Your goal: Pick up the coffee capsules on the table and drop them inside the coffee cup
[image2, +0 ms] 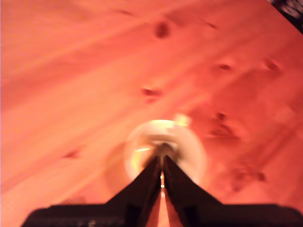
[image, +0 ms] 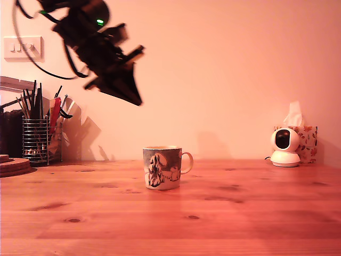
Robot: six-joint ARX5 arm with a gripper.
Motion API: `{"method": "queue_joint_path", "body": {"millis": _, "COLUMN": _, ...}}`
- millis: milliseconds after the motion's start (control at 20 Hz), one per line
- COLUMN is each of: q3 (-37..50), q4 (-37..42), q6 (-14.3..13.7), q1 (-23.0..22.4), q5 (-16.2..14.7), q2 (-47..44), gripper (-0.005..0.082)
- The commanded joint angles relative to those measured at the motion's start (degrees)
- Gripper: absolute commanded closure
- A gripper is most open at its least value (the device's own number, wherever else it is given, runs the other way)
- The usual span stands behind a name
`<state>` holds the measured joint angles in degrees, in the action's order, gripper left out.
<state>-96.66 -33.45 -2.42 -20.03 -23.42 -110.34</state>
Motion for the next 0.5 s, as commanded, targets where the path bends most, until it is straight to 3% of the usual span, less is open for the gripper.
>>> {"method": "queue_joint_path", "body": {"millis": 0, "q3": 0.76, "q4": 0.2, "q6": -0.59, "q1": -0.11, "q5": 0.02, "q2": 2.6, "gripper": 0.0789}}
{"method": "queue_joint_path", "body": {"millis": 450, "q3": 17.05, "q4": 9.51, "q6": -0.15, "q1": 4.74, "q5": 2.34, "q2": 17.73, "gripper": 0.0789}}
